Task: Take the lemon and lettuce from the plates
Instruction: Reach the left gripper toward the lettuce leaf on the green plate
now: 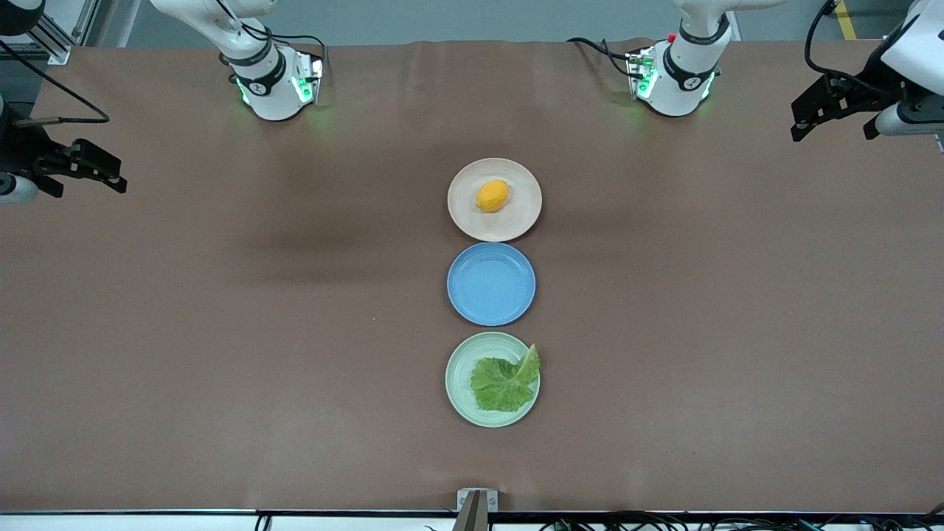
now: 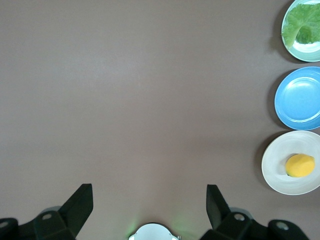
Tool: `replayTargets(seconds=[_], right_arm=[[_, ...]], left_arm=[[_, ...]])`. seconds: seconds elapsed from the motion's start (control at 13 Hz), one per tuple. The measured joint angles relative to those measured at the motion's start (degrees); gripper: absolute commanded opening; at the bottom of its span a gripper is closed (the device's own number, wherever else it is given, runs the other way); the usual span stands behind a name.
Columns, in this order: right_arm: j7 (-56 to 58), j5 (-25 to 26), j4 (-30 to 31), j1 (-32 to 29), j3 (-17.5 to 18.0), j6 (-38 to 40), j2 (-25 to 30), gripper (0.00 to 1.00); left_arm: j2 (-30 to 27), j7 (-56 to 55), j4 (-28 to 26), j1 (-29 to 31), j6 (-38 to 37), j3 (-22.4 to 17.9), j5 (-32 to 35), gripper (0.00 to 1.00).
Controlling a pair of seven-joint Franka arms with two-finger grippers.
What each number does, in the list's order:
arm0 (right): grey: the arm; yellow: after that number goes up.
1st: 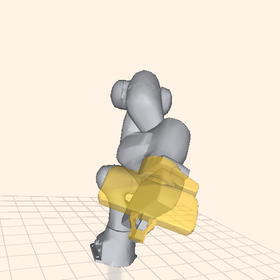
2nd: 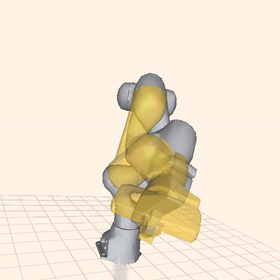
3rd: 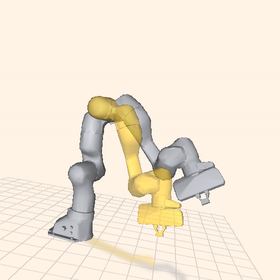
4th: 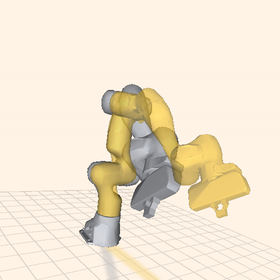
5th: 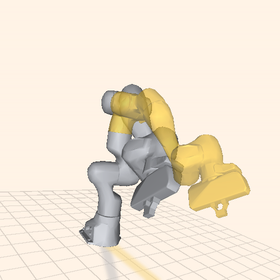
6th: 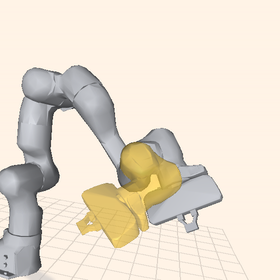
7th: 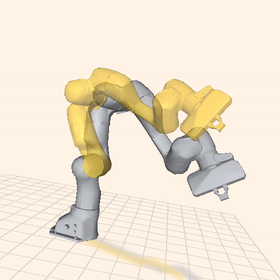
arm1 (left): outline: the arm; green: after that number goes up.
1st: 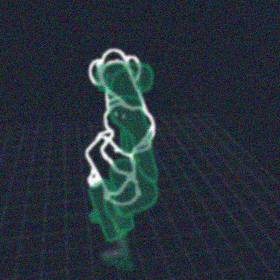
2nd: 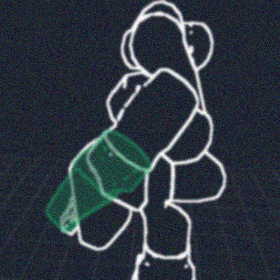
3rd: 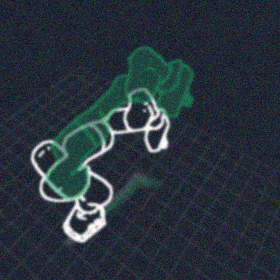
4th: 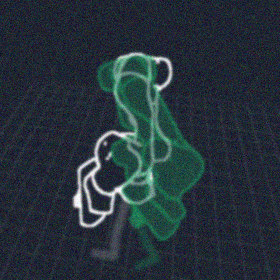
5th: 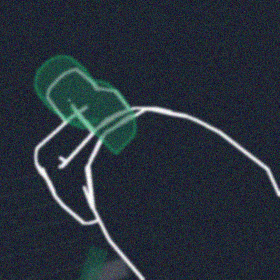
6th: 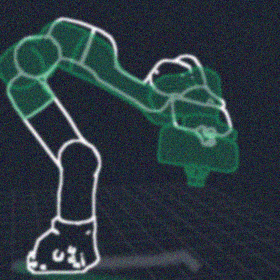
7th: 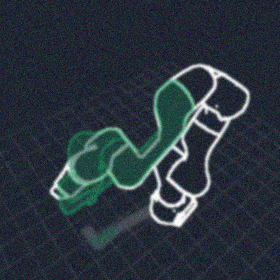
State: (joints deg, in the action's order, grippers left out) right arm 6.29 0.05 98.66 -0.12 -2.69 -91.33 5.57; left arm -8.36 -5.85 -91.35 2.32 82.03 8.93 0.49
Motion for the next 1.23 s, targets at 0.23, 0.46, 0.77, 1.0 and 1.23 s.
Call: replayTargets(seconds=[0.23,0.46,0.77,1.0,1.23], right_arm=[[-0.22,-1.21,0.01,0.0,-0.01,0.19,0.0,1.0],[-0.41,-1.89,0.01,0.0,0.04,0.55,0.0,1.0],[-0.41,-1.92,0.07,0.01,0.2,0.57,0.02,1.0],[-0.41,-1.92,0.1,0.02,0.43,0.57,0.05,1.0],[-0.41,-1.91,-0.06,0.02,0.44,0.58,0.16,1.0]], left_arm=[[0.01,0.0,0.02,0.03,0.0,0.0,0.0,1.0],[1.01,0.0,0.45,0.04,0.29,0.0,0.0,1.0],[8.86,0.15,4.05,-0.86,2.09,0.3,0.0,1.0],[16.55,-0.04,4.34,-4.33,10.27,1.12,0.0,1.0],[24.45,-0.7,4.44,-9.02,17.93,1.34,0.0,1.0]])
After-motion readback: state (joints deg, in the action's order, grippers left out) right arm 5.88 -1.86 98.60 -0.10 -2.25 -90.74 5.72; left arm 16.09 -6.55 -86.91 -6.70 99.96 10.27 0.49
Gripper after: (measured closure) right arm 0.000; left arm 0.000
